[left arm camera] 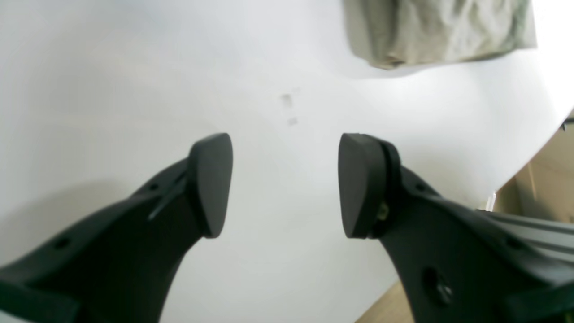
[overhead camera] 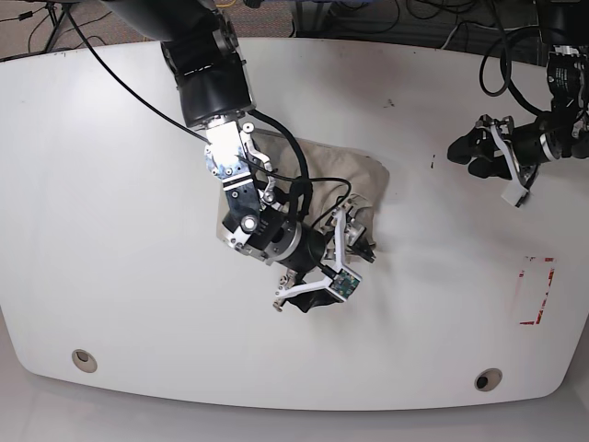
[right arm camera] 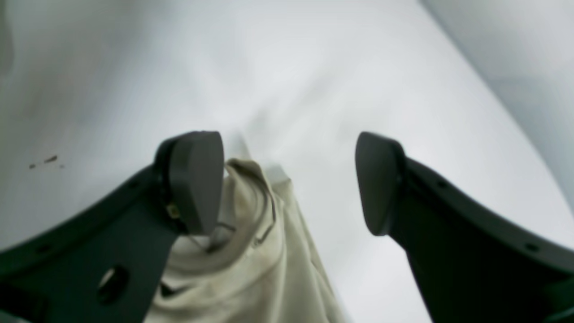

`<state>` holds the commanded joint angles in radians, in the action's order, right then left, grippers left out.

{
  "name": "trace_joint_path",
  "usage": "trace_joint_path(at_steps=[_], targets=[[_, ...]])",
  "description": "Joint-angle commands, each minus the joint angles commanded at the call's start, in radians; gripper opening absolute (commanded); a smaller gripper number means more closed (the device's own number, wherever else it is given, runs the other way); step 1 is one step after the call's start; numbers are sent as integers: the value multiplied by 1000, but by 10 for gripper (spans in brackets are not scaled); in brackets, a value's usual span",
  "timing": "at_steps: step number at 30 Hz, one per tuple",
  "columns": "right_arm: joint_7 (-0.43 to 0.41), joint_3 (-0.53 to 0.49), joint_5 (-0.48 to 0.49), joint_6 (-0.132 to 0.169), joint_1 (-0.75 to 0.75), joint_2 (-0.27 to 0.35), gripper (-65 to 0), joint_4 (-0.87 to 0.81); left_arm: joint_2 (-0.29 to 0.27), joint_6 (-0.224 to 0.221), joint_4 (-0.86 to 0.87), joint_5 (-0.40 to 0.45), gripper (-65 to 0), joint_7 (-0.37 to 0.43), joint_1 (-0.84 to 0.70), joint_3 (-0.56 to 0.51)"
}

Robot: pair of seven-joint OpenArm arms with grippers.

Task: Layout the t-shirt on the table in an organized manner, then fold the t-shirt properly
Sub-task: 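Press and tuck the shirt bundle edges with the right gripper, then grasp the folded shirt edges with both grippers and square the bundle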

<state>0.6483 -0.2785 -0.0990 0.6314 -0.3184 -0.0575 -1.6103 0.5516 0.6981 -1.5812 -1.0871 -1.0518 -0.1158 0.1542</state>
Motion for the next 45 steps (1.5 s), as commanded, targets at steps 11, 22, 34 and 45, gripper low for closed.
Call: trace_joint_path(at_steps=[11, 22, 34, 45], targets=[[20, 229, 2, 67, 166, 44, -450, -133, -144, -16, -106, 0, -299, 0, 100, -163], [-23, 387, 2, 67, 166, 77, -575, 41, -334, -45, -6, 245, -368, 0, 150, -299], [-196, 430, 14, 67, 166, 169, -577, 261, -356, 0, 152, 388, -386, 2, 195, -299], [-193, 543, 213, 67, 327, 236, -577, 238, -285, 0, 350, 446, -383, 8, 296, -304]])
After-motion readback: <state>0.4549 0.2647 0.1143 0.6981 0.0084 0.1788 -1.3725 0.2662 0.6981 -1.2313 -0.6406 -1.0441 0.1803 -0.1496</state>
